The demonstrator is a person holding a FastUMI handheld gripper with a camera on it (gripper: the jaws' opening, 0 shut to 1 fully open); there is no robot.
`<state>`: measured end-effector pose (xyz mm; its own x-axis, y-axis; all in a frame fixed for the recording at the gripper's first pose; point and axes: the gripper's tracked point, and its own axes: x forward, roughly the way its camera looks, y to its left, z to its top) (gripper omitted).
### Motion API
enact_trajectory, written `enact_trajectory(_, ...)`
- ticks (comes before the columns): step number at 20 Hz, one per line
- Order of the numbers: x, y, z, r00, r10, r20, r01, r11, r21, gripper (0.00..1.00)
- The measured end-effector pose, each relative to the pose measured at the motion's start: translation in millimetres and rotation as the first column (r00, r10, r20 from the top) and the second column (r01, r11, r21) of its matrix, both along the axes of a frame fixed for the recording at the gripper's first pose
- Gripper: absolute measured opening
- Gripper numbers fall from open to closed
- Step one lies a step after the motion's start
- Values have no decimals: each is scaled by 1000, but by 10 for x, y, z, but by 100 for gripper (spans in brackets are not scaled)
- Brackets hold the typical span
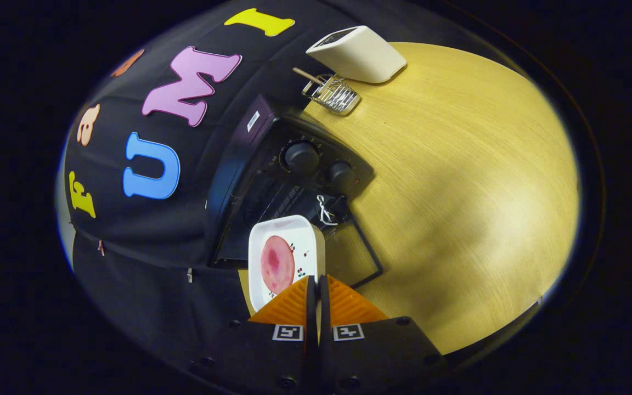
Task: Open the toaster oven, put the food inside, and close the toaster oven door.
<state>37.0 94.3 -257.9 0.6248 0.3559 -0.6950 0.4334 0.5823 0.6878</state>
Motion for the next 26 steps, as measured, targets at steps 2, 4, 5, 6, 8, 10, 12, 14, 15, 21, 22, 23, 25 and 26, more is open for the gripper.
enact_trajectory(2, 150, 99, -134, 999, -34, 8, 34, 999, -17, 5)
enact_trajectory(4, 321, 236, -217, 998, -58, 11, 58, 998, -15, 5)
enact_trajectory(5, 408, 287, -251, 997, -76, 17, 76, 997, -12, 5)
enact_trajectory(6, 496, 324, -271, 995, -101, 23, 101, 995, -6, 5)
enact_trajectory(8, 713, 409, -253, 987, -161, 28, 160, 987, 18, 5)
enact_trajectory(10, 870, 425, -282, 977, -210, 38, 208, 977, 36, 5)
enact_trajectory(12, 983, 407, -307, 962, -266, 57, 265, 964, 37, 5)
enact_trajectory(14, 1064, 414, -347, 947, -316, 59, 313, 948, 53, 5)
enact_trajectory(15, 1096, 407, -357, 940, -336, 65, 333, 942, 53, 5)
enact_trajectory(21, 1326, 368, -382, 884, -462, 73, 457, 886, 82, 5)
enact_trajectory(22, 1363, 390, -394, 886, -456, 80, 451, 889, 75, 5)
enact_trajectory(23, 1381, 421, -400, 892, -443, 88, 439, 896, 69, 5)
enact_trajectory(25, 1374, 489, -410, 901, -423, 95, 418, 906, 66, 6)
enact_trajectory(26, 1382, 495, -410, 901, -421, 101, 416, 907, 68, 7)
